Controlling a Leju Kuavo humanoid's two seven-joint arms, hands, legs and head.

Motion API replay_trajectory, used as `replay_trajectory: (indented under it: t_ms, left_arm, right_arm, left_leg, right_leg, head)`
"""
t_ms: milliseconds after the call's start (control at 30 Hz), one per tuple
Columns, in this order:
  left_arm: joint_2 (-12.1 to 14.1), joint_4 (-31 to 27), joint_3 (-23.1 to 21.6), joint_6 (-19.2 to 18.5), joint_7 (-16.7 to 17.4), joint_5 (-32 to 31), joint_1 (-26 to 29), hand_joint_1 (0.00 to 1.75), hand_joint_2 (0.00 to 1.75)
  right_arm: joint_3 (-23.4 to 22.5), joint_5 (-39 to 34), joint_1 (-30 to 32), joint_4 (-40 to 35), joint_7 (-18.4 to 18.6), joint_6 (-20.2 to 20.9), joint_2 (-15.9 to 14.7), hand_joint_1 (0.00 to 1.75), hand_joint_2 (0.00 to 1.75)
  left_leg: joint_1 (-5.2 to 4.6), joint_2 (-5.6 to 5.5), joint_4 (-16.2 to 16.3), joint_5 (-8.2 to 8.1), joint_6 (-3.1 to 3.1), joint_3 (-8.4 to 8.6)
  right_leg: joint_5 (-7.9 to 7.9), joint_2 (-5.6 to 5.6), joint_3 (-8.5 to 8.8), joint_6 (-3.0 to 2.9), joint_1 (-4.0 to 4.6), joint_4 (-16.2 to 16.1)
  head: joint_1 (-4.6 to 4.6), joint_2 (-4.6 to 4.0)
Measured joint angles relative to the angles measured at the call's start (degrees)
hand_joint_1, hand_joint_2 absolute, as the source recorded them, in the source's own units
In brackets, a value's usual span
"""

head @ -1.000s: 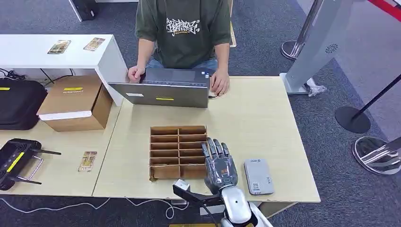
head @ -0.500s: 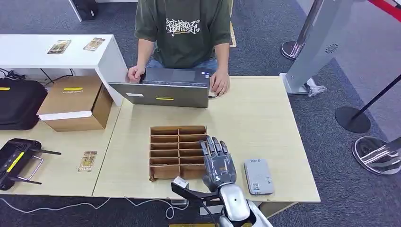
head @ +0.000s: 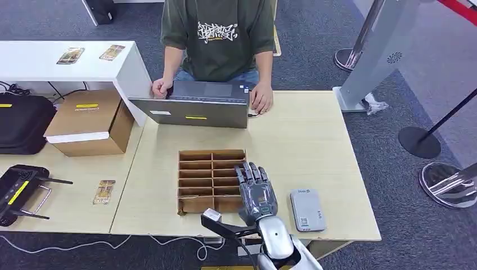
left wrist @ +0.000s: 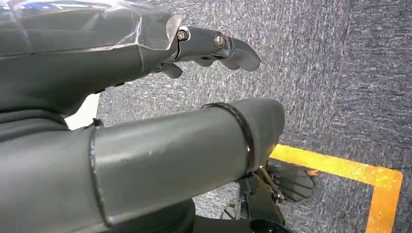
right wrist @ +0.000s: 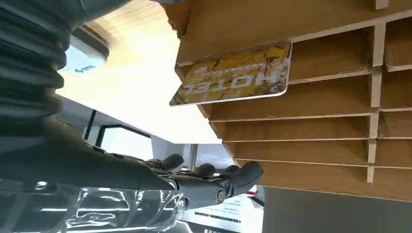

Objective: Pass the card to the sensor for recognition and then transmit it.

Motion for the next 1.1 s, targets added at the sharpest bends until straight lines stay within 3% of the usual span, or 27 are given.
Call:
replay_trajectory:
  t_ms: [500,1100]
  left_arm:
    - [0.0,0.0,0.0,0.2,-1.0,0.7,0.1,0.00,0.00]
    - [-0.1,0.0,0.0,0.1,-0.7,-0.2,-0.3,0.00,0.00]
  right_arm:
    - [0.0,1.6,1.7,-3.1,2.0,0.7,0.1,0.00,1.75]
    - [0.3,0.2,4.0,-6.1,0.7,2.6,0.1,0.00,1.75]
  left_leg:
    - [0.00,0.00,0.0,0.00,0.00,0.00]
    - [0.00,0.00,0.0,0.00,0.00,-0.01]
  right_leg:
    - [0.00,0.01,-0.01,0.00,0.00,0.0]
    - [0.00,0.00,-0.01,0.00,0.00,0.0]
  head:
    - [0.00,0.00]
    - [0.00,0.00]
